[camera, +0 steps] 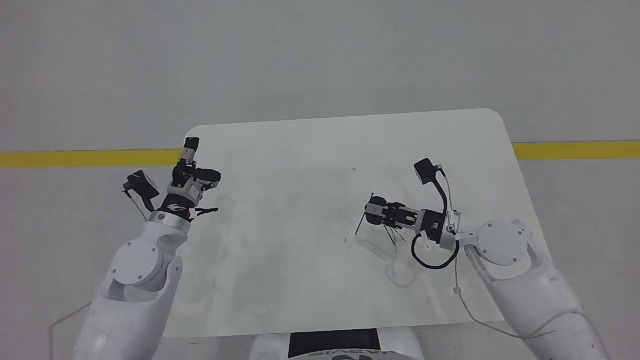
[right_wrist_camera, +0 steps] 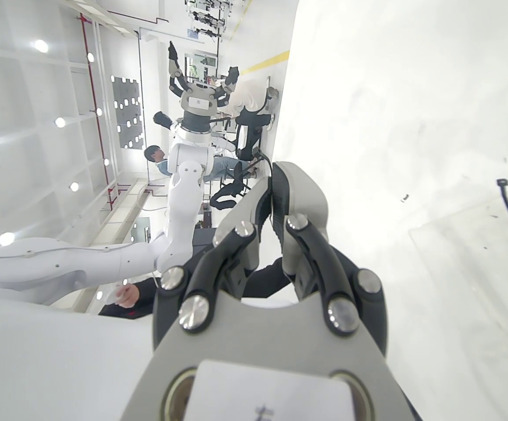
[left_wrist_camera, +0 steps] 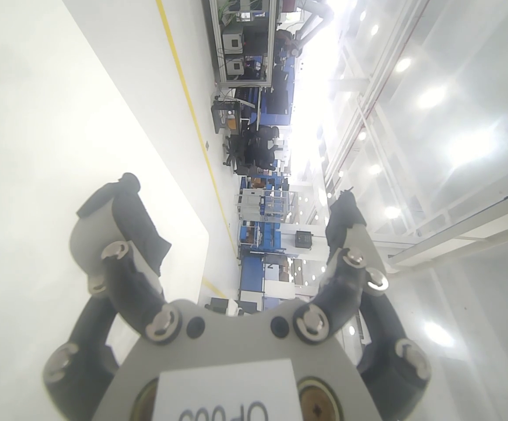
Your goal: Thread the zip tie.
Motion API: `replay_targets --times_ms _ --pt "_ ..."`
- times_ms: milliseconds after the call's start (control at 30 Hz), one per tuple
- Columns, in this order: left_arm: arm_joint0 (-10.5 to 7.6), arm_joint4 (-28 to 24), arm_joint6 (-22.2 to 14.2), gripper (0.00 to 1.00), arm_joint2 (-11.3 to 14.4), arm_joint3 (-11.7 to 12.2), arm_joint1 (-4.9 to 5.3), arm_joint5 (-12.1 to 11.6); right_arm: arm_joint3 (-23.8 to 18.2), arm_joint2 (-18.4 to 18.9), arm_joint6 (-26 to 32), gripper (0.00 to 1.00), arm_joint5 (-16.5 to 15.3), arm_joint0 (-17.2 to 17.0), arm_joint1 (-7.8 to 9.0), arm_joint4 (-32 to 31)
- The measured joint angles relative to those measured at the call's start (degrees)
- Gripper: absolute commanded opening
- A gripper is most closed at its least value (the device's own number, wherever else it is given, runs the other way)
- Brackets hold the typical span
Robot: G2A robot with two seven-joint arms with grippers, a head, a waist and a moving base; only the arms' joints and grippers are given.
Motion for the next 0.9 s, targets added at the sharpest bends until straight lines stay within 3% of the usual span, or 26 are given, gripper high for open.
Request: replay_targets --times_ms 433,500,767,900 --pt "-0.33 -0.7 -1.0 1.0 0.4 0.2 -0.05 -0.3 0.0 0.0 0.0 0.0 0.0 0.0 0.0 0.0" --pt "-0.64 -1.3 -4.0 1.0 0.5 0.8 0.04 -0.7 0.0 0.0 0.0 0.0 0.0 0.0 0.0 0.0" --pt "-0.06 0.4 -24.3 1.0 -1.0 3.5 1.36 0.4 0.0 0.0 0.0 0.0 0.0 0.0 0.0 0.0" --pt "-0.09 0.6 -25.0 1.0 -1.1 3.6 1.42 0.3 0.0 0.0 0.0 0.0 0.0 0.0 0.0 0.0"
